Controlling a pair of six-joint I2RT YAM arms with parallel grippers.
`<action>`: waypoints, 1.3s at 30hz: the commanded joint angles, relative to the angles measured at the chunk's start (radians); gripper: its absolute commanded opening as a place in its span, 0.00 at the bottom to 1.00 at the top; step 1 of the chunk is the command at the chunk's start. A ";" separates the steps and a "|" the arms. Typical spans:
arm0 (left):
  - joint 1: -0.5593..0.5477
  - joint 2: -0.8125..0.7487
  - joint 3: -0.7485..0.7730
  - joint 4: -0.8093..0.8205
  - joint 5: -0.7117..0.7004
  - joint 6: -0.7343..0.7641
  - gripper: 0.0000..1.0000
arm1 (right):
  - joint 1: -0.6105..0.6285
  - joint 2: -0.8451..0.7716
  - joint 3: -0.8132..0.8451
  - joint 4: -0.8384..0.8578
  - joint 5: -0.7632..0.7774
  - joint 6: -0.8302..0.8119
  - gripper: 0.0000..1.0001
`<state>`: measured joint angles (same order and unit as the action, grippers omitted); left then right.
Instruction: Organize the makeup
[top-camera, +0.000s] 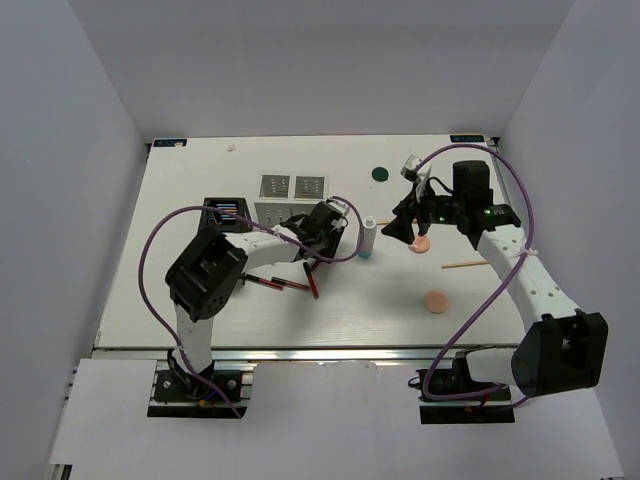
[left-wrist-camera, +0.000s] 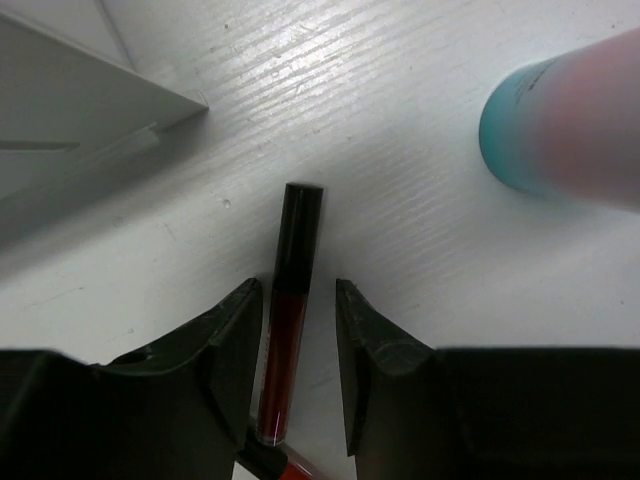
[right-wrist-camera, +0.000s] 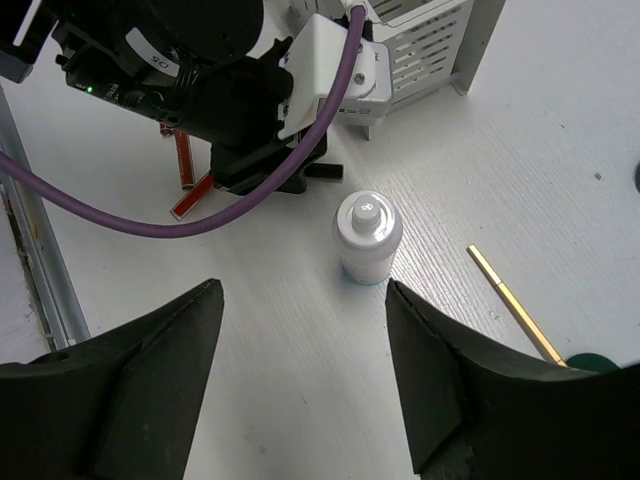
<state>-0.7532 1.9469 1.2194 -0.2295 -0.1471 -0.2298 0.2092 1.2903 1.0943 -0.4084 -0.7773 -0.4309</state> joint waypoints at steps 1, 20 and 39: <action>-0.003 0.001 -0.017 0.028 -0.025 0.009 0.45 | -0.005 -0.037 -0.016 -0.004 0.001 -0.020 0.72; -0.061 -0.320 0.031 0.004 -0.120 -0.103 0.08 | -0.021 -0.057 -0.019 -0.018 0.010 -0.035 0.72; 0.549 -0.698 -0.311 0.327 -0.212 -0.109 0.00 | -0.005 -0.045 -0.047 -0.050 -0.065 -0.132 0.72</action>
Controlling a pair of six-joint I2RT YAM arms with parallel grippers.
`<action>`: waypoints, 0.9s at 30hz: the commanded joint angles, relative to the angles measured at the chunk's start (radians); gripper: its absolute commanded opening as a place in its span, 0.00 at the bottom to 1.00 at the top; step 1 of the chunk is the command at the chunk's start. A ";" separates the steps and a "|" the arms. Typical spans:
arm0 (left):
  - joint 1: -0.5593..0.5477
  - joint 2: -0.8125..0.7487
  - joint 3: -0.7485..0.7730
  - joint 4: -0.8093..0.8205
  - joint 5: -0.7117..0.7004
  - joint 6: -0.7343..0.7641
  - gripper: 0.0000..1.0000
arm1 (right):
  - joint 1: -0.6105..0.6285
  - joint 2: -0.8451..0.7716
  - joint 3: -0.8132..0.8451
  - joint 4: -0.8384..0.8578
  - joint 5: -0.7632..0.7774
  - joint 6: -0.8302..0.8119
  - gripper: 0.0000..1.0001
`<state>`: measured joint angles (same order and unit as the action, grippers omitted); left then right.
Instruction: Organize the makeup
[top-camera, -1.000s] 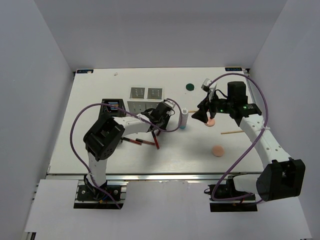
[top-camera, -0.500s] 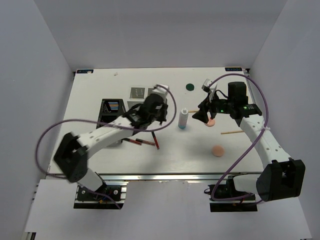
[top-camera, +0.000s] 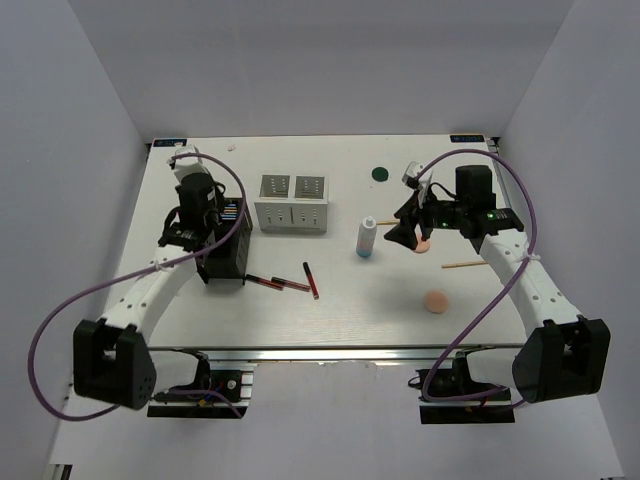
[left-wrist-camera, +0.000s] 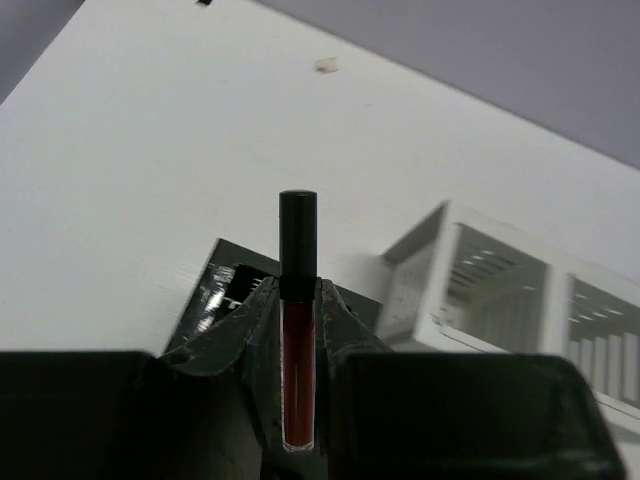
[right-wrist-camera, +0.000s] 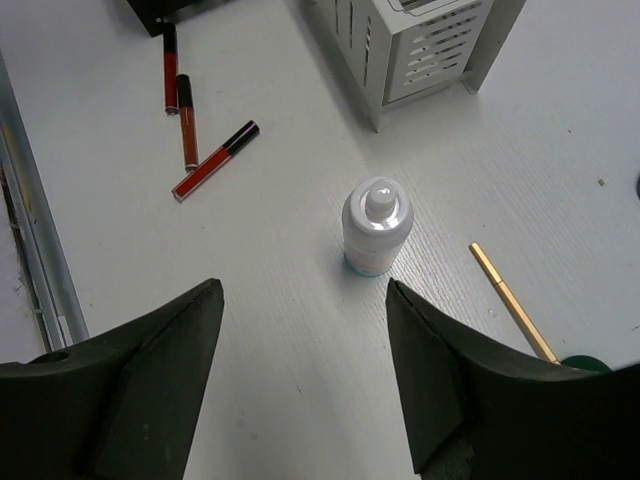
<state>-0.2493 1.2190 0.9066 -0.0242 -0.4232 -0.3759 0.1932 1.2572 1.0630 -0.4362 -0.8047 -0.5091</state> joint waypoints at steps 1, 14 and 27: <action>0.065 0.075 0.011 0.138 0.063 0.046 0.00 | 0.017 -0.013 -0.018 -0.025 -0.037 -0.060 0.72; 0.081 0.162 -0.044 0.210 0.083 0.072 0.05 | 0.077 -0.010 -0.032 -0.079 -0.099 -0.163 0.74; 0.081 0.008 -0.114 0.159 0.093 0.002 0.63 | 0.431 0.048 -0.052 0.186 0.322 0.197 0.70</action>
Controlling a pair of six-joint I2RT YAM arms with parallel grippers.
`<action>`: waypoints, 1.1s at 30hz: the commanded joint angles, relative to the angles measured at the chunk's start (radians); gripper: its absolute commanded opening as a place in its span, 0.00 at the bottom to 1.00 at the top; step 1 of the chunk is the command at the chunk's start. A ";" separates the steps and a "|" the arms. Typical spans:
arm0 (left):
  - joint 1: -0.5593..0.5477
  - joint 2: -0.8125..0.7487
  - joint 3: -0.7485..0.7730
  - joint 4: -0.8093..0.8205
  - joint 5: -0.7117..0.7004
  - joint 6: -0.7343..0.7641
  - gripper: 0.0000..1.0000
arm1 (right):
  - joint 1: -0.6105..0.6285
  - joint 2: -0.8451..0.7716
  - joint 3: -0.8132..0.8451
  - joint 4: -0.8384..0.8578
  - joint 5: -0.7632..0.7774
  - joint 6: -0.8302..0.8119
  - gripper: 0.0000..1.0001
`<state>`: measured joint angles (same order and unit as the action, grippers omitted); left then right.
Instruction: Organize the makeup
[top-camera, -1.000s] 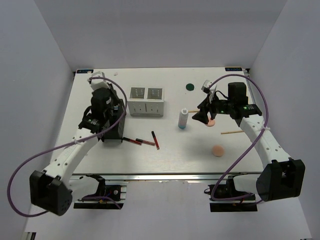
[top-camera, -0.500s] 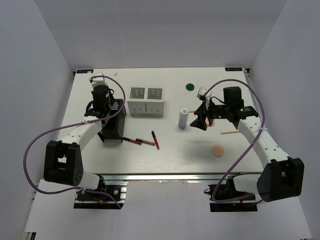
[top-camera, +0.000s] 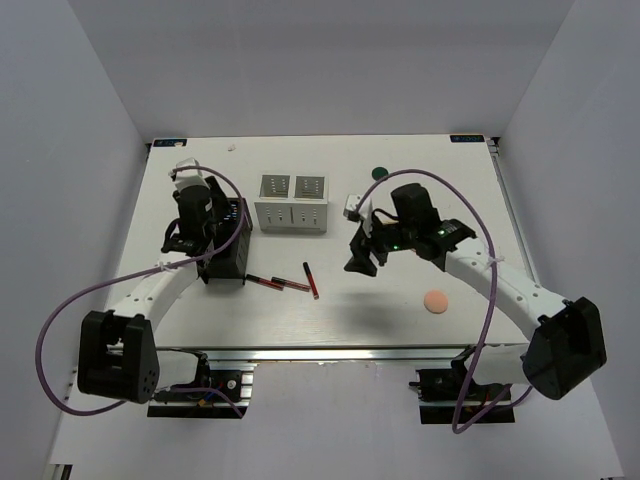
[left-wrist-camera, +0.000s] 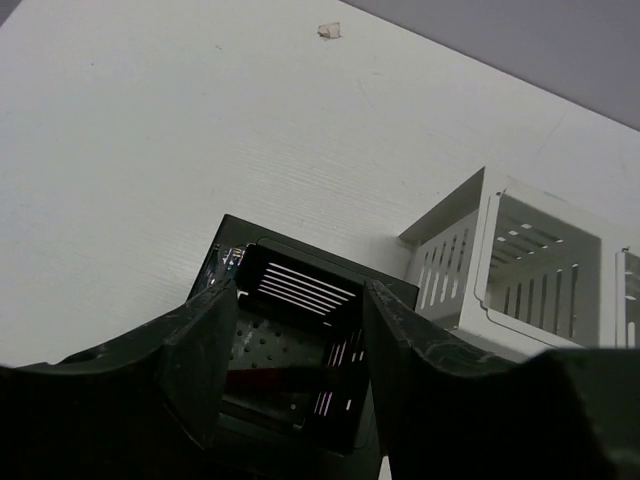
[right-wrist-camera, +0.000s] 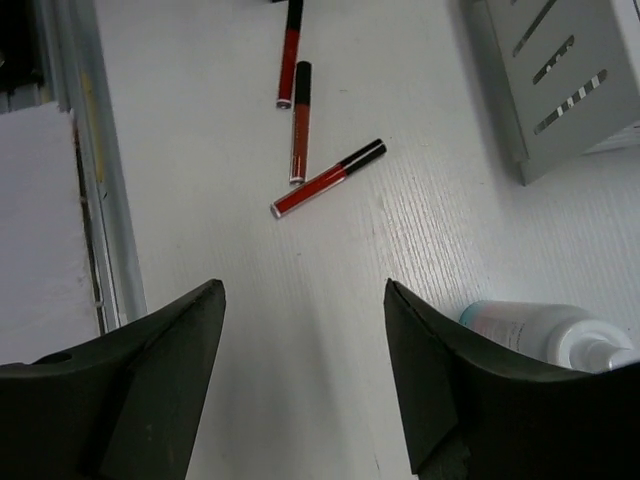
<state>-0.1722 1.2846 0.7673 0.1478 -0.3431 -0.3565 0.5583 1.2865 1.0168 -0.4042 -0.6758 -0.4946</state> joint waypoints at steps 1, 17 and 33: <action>0.003 -0.071 0.038 -0.022 0.016 -0.018 0.63 | 0.089 0.026 -0.009 0.183 0.241 0.223 0.70; 0.003 -0.546 0.115 -0.681 0.115 -0.435 0.74 | 0.354 0.577 0.305 0.150 0.788 0.737 0.55; 0.003 -0.788 -0.034 -0.820 0.139 -0.498 0.78 | 0.385 0.721 0.358 0.139 0.817 0.743 0.44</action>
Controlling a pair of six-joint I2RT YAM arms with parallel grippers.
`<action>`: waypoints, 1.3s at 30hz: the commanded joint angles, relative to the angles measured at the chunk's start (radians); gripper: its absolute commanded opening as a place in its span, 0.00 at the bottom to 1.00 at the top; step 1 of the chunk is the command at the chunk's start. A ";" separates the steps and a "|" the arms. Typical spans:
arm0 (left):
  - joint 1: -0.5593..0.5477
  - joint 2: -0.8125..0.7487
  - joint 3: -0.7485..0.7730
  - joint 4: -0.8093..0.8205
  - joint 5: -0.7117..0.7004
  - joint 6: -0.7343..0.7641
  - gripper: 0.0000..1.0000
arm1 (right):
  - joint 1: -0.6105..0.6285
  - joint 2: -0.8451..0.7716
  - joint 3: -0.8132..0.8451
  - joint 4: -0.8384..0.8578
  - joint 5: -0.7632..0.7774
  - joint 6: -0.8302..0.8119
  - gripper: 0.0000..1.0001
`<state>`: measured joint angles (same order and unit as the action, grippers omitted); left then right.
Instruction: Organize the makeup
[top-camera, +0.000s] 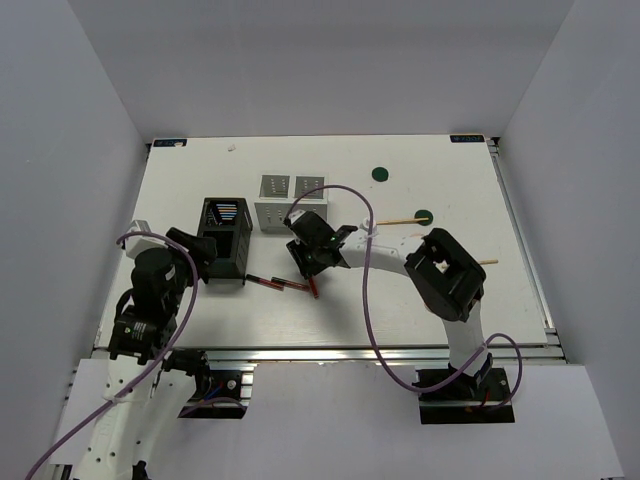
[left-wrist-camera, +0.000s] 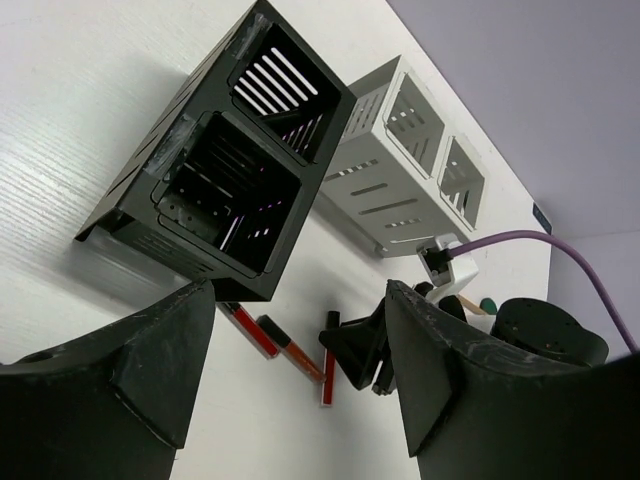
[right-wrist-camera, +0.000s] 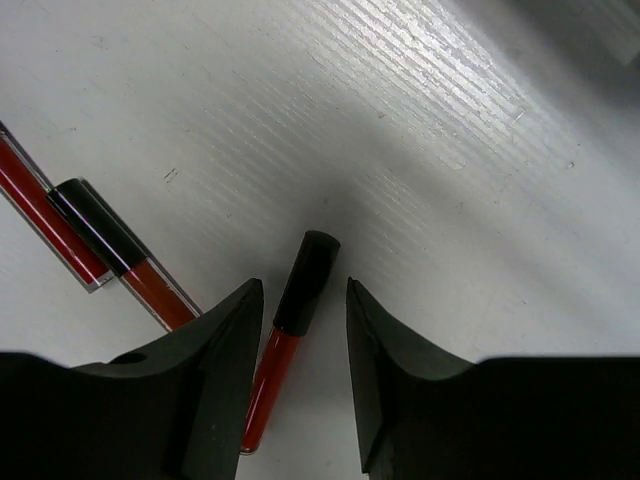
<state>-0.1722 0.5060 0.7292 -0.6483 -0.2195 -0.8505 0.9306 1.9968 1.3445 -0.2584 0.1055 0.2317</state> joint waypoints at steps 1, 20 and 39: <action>0.003 -0.009 0.003 -0.025 0.017 -0.002 0.78 | 0.011 0.011 0.028 -0.010 0.042 0.021 0.44; 0.003 -0.106 -0.151 -0.059 0.009 -0.266 0.77 | -0.058 -0.245 -0.088 0.226 -0.266 -0.343 0.00; 0.003 -0.179 -0.229 -0.114 0.058 -0.341 0.75 | -0.023 0.236 0.565 0.999 -0.458 -0.123 0.00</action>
<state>-0.1722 0.3355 0.5079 -0.7403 -0.1749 -1.1828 0.8749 2.1906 1.8294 0.5884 -0.4095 0.0460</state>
